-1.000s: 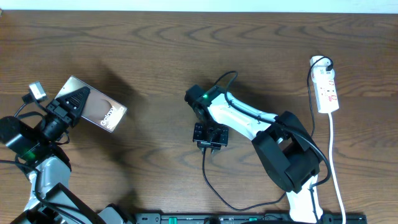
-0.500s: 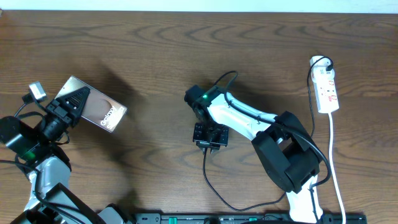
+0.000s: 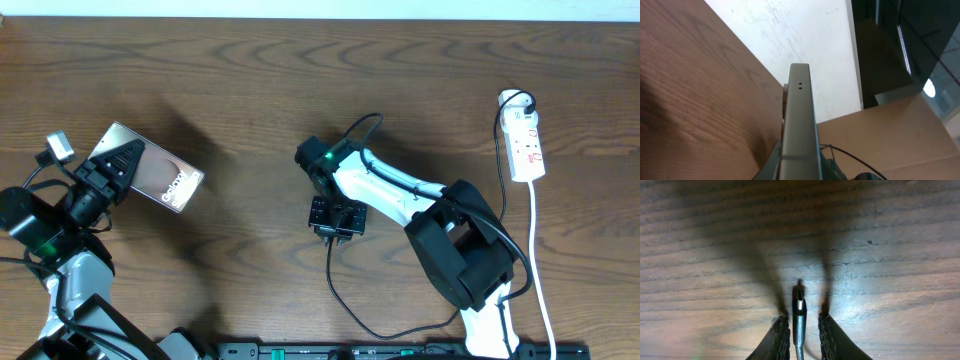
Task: Plug charger to phone and switch on socket
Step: 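Lower the right gripper and close it on the USB-C plug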
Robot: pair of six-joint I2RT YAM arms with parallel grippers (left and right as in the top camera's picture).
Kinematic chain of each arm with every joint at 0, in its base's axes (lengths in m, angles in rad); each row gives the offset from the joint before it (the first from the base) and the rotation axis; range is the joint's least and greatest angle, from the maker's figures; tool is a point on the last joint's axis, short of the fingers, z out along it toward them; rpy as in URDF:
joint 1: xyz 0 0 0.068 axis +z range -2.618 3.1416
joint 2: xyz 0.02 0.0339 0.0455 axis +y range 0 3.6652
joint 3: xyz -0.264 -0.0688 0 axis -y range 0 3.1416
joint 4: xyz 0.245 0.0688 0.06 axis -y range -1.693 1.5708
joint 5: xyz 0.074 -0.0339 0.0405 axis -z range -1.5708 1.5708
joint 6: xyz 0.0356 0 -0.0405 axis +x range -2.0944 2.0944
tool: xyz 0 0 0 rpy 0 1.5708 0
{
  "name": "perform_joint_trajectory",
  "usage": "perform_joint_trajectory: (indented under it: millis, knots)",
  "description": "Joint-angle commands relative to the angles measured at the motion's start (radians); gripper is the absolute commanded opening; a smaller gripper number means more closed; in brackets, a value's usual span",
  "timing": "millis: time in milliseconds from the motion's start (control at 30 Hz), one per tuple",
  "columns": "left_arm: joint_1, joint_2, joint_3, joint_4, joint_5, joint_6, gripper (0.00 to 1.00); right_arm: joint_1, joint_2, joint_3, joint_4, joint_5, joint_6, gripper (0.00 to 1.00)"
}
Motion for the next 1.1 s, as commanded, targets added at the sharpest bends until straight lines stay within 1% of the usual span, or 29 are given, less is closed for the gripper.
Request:
perform_joint_trajectory:
  millis: [0,300,567,1067]
  knots:
    - [0.004,-0.005,0.024,0.005,0.021,0.006,0.07,0.002,0.013,-0.002,0.018,0.063,0.015,0.19]
    - [0.004,-0.005,0.024,0.005,0.029,0.006,0.07,0.0,0.013,-0.002,0.022,0.077,0.015,0.18]
    - [0.004,-0.005,0.024,0.005,0.029,0.006,0.08,0.0,0.013,-0.002,0.019,0.078,0.015,0.13]
    - [0.004,-0.005,0.024,0.005,0.029,0.006,0.07,0.0,0.013,-0.002,0.015,0.078,0.015,0.07]
